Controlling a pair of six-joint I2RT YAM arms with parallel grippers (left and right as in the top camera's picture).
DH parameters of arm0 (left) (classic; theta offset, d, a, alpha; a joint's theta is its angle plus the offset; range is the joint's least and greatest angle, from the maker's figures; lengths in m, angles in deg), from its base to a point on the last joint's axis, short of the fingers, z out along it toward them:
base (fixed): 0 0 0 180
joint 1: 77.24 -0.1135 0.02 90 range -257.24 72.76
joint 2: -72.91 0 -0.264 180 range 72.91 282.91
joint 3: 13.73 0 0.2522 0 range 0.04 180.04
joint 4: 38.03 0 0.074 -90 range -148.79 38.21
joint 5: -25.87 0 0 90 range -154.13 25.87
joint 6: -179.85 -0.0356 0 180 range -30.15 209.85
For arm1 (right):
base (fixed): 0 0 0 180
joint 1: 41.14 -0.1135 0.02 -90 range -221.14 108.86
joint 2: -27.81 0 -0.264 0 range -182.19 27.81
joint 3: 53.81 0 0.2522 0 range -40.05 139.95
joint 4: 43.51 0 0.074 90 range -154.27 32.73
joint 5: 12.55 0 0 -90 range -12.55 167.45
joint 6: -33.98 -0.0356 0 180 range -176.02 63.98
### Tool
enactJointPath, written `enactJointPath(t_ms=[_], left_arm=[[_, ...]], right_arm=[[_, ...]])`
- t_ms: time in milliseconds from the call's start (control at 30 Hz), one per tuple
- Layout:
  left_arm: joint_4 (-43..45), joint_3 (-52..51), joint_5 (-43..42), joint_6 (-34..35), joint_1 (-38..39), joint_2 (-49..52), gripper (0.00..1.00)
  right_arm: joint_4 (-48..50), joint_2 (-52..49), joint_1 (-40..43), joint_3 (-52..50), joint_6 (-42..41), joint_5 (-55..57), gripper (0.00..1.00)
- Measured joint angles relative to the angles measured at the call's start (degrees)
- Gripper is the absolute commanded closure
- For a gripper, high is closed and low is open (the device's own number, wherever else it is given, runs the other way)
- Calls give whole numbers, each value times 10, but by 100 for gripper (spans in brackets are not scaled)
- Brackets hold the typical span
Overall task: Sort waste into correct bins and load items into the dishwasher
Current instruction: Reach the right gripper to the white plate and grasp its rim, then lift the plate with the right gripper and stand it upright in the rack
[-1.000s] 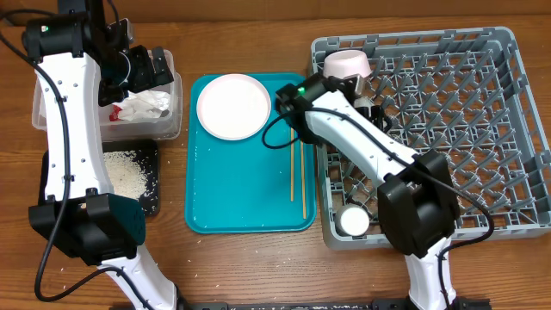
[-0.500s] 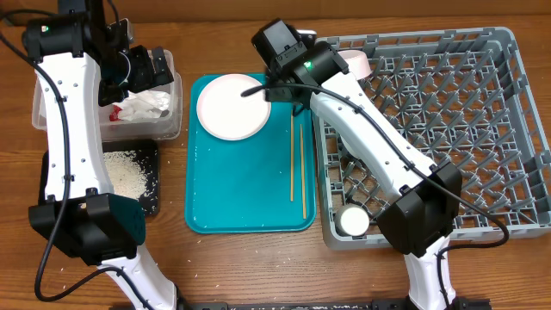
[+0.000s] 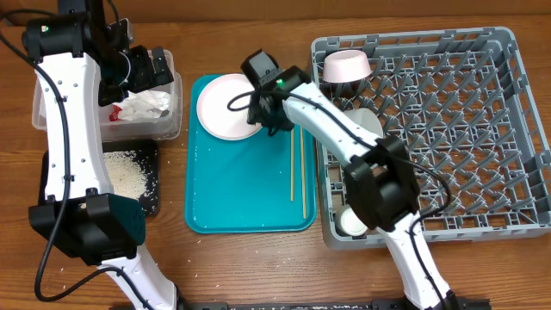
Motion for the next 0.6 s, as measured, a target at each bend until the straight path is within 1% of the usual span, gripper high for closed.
enactJointPath(t_ms=[133, 167, 200, 267, 367, 467, 600], left_arm=[[0, 0, 0, 0, 0, 0, 0], [0, 0, 0, 0, 0, 0, 0], [0, 0, 0, 0, 0, 0, 0], [0, 0, 0, 0, 0, 0, 0], [0, 0, 0, 0, 0, 0, 0], [0, 0, 0, 0, 0, 0, 0], [0, 0, 0, 0, 0, 0, 0]], right_arm=[[-1, -17, 0, -2, -19, -4, 59], [-1, -19, 0, -2, -21, -5, 65], [0, -20, 0, -2, -23, -7, 80], [-1, -20, 0, -2, -26, -9, 95], [-5, -21, 0, 0, -36, -15, 96], [-31, -21, 3, 9, -30, -19, 96], [-58, -21, 13, 25, 0, -22, 96]])
